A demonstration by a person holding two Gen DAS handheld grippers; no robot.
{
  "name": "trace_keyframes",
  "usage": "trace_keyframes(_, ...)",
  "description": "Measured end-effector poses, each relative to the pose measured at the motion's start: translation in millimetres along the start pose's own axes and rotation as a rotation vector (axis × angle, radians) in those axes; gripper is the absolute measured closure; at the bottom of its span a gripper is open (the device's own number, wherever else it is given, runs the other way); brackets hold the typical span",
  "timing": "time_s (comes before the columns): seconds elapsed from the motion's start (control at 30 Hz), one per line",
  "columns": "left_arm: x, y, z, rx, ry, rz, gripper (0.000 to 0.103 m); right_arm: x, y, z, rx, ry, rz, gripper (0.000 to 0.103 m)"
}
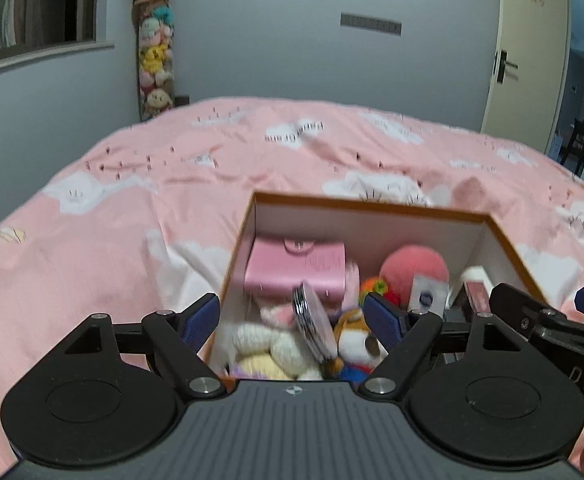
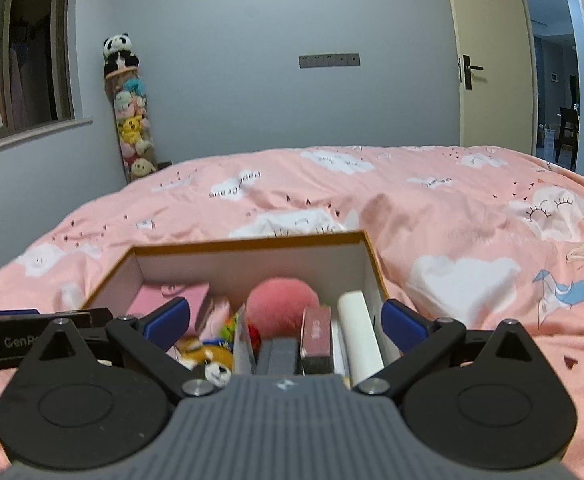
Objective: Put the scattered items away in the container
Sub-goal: 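Open both grippers and withdraw them from the box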
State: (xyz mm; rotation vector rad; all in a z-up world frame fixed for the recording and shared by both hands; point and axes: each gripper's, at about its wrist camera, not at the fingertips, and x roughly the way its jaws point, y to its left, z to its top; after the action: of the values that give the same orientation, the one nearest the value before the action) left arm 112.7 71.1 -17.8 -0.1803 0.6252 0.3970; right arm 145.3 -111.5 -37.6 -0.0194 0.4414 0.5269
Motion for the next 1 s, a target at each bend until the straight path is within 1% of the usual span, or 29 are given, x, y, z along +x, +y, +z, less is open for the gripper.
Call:
trace_keyframes(0.13, 5.3, -1.3, -7.4, 0.014, 0.020, 0.009, 0.010, 4.0, 2.3, -13.4, -0.047, 0.014, -0.013, 0.001)
trace_keyframes(0.33, 15.0, -5.7, -18.9, 0.055, 0.041, 0.020, 0.010, 11.5, -1.8, -21.4, -0.029, 0.040, -0.003, 0.001)
trace_keyframes(0.4, 16.1, -8.5, -22.1, 0.078, 0.026, 0.031, 0.010, 13.2, -3.0, -24.1, -0.027, 0.045, -0.004, 0.001)
trace_keyframes(0.5, 17.2, -9.2, -23.4, 0.079, 0.021, 0.026, 0.010, 16.6, -4.7, -28.7, -0.023, 0.057, -0.006, 0.001)
trace_keyframes(0.67, 21.2, -10.1, -26.3, 0.083, 0.016, 0.030, 0.009, 19.1, 0.6, -36.4, -0.071, 0.042, -0.015, 0.001)
trace_keyframes(1.0, 27.5, -9.4, -28.2, 0.082, 0.021, 0.026, 0.009, 23.2, -0.1, -42.9, -0.075, 0.021, -0.028, 0.001)
